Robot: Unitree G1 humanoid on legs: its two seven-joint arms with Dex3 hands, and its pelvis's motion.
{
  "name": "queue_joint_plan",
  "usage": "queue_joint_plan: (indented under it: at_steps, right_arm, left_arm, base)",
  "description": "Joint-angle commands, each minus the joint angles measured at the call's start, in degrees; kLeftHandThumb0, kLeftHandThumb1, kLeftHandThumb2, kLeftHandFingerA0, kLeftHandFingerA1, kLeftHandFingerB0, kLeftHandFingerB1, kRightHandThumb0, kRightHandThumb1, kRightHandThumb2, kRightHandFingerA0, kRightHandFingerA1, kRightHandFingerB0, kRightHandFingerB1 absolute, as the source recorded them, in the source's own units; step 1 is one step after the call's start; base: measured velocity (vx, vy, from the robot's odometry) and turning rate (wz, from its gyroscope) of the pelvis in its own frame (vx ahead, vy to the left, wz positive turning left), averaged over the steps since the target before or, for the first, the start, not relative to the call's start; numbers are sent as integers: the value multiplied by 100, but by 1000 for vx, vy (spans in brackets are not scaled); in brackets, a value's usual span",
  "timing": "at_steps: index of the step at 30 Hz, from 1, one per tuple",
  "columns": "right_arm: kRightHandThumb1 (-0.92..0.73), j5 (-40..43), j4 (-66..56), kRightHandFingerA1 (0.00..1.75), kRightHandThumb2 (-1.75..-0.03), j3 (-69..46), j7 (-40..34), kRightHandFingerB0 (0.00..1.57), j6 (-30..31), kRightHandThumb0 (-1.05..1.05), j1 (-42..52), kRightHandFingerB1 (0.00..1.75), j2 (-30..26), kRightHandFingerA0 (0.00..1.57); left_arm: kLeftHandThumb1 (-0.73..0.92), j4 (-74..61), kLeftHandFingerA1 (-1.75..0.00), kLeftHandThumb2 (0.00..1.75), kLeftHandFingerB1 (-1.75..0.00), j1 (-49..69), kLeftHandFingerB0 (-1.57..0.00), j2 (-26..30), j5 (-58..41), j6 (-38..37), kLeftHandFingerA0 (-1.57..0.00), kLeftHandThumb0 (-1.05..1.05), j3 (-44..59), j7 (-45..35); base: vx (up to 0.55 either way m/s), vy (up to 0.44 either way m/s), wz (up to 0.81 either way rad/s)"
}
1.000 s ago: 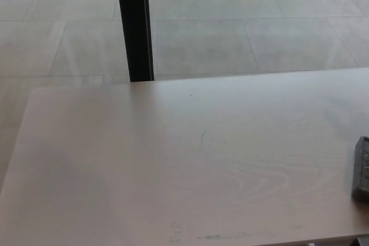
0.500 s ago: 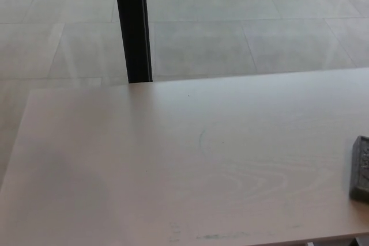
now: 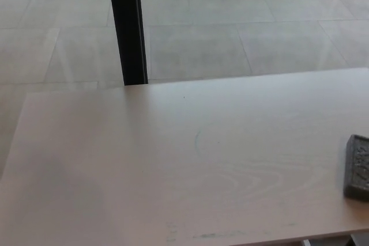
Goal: The robot uses its right hand to hold the eraser kept in the middle of the desk and use it to wipe the desk by swiping its surface twice
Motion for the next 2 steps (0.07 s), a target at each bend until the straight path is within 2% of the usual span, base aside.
queue_joint_plan:
  at_steps: [1,2]
  right_arm:
    - [-44,-107,570,77,-53,576,-443,68,-1085,-56,167,70,209,85]
    - [-44,-74,595,77,-53,603,-436,68,-1115,-56,198,70,198,85]
  left_arm:
    - [40,-49,-82,82,-67,215,-57,121,234,-207,-77,-34,-146,366]
    - [40,-52,-82,82,-67,250,-57,117,229,-222,-77,-34,-146,358]
  base:
    - [0,0,0]
    - [0,0,0]
